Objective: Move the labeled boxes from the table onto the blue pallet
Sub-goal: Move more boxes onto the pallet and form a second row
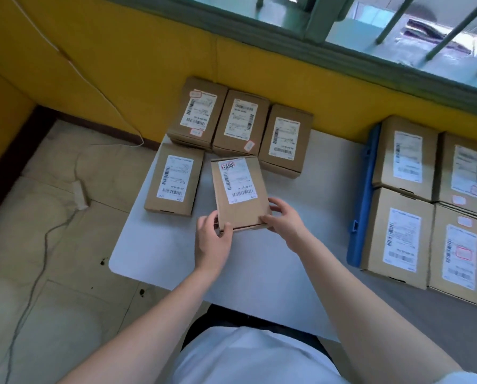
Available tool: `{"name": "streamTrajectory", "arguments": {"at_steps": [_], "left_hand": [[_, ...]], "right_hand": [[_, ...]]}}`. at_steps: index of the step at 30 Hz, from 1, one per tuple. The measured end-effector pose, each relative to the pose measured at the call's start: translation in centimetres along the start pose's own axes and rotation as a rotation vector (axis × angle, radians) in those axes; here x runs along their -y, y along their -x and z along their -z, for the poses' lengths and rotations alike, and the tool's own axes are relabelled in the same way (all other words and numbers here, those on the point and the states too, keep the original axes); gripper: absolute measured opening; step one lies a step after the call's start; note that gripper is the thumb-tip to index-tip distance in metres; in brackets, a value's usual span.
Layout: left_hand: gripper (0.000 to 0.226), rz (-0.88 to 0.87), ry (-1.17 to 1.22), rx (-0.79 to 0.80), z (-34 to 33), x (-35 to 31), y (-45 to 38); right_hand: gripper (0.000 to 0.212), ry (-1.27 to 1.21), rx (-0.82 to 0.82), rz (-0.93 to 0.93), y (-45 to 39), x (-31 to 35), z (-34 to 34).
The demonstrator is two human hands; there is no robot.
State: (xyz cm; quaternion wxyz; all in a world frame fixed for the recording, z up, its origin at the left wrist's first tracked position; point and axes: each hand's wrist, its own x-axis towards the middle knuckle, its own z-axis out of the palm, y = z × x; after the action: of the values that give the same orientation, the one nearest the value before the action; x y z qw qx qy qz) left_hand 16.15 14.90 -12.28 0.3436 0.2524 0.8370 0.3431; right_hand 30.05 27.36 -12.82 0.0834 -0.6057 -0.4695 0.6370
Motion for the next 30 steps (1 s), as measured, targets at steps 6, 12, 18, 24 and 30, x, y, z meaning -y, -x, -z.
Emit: {"name": "streamTrajectory", "arguments": {"at_steps": [6,12,18,24,30], "left_hand": [[0.019,-0.099,0.098,-0.132,-3.4,-3.9,4.9],[0.018,-0.145,0.166,-0.158,-8.7,-7.1,9.7],[0.022,-0.278,0.234,-0.267,-14.8,-12.2,14.7],[0.027,-0.49,0.247,-0.283,-24.3,-20.6,20.4],[0.016,-0.564,0.146,-0.029,-35.1,-28.6,24.9]], "right_hand": [[0.045,-0.068,0.012,0.045,4.6,-0.8,6.0],[0.042,-0.16,0.059,0.016,7.8,-3.1,13.3],[0.038,-0.204,0.11,0.158,9.4,-5.0,21.2],[0.043,-0.325,0.077,0.381,13.2,-6.0,36.1],[0.042,-0.413,-0.118,0.434,15.8,-9.7,50.9]]}}
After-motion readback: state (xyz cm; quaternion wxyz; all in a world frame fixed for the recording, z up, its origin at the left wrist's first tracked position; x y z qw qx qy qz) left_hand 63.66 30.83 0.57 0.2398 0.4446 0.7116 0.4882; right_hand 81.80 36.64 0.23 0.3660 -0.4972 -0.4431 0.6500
